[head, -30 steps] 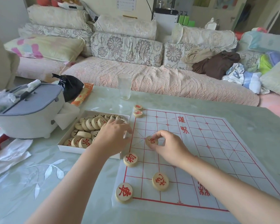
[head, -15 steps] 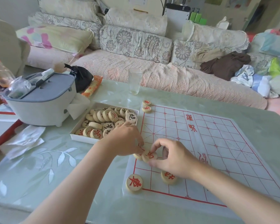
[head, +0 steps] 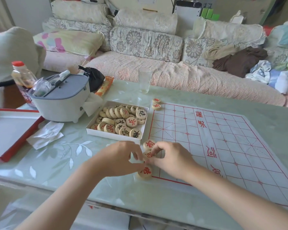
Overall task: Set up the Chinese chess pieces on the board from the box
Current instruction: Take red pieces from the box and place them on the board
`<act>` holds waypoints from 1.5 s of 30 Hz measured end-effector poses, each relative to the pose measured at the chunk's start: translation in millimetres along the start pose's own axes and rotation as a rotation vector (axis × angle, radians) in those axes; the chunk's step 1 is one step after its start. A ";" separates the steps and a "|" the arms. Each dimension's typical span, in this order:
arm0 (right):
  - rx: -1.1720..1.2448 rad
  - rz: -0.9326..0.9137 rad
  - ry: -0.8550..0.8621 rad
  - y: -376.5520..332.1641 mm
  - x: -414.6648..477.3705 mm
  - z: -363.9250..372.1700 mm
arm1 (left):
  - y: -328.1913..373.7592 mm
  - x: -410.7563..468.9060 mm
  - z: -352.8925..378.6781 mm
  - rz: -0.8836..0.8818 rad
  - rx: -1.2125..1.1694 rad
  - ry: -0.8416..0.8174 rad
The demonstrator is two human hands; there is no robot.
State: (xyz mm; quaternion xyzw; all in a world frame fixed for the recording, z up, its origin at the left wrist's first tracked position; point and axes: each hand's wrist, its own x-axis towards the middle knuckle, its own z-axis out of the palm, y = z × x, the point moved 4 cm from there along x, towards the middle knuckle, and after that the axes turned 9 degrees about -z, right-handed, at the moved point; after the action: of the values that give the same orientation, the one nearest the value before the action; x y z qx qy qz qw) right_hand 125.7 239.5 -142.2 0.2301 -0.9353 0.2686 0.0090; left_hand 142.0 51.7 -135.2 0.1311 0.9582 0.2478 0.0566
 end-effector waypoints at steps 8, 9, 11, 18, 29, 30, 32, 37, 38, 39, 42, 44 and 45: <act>-0.100 -0.075 -0.077 -12.6 0.2 1.1 | 3.5 -10.3 8.1 -0.039 0.003 -0.063; -0.106 -0.076 -0.088 -13.2 1.0 1.0 | 2.9 -10.2 8.2 -0.036 0.010 -0.077; -0.126 -0.078 -0.103 -15.4 4.2 0.0 | 2.0 -9.3 6.3 -0.046 -0.007 -0.083; -0.123 -0.162 -0.035 -47.1 44.0 -8.9 | -30.9 4.6 -45.6 -0.162 -0.149 0.235; -0.402 -0.190 -0.181 -48.7 148.8 -6.3 | -104.8 39.6 -68.4 -0.353 0.040 0.485; -0.422 -0.199 -0.207 -46.3 153.7 -5.5 | -105.1 43.2 -68.1 -0.364 0.082 0.476; -0.457 -0.229 -0.238 -43.1 161.4 -1.4 | -104.5 49.8 -68.0 -0.389 0.162 0.451; -0.514 -0.325 -0.288 -37.0 172.1 15.8 | -97.9 57.9 -64.0 -0.458 0.211 0.383; -0.525 -0.342 -0.276 -36.2 172.9 17.7 | -96.5 59.3 -63.1 -0.470 0.221 0.371; -0.530 -0.357 -0.261 -35.2 173.2 19.1 | -95.2 60.3 -62.4 -0.479 0.230 0.359; -0.520 -0.379 -0.234 -32.1 171.0 19.3 | -94.5 60.4 -61.3 -0.493 0.214 0.342; -0.493 -0.370 -0.204 -31.4 167.5 14.9 | -93.0 57.8 -63.5 -0.503 0.189 0.358; -0.469 -0.355 -0.183 -31.0 165.4 11.7 | -91.5 56.0 -65.7 -0.513 0.177 0.375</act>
State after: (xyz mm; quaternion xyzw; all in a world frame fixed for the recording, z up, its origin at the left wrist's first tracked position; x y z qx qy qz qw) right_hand -7.4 139.9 -113.5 0.4047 -0.9140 0.0177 0.0242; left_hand 56.5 -40.0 -125.2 -0.1580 0.9716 0.1608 -0.0719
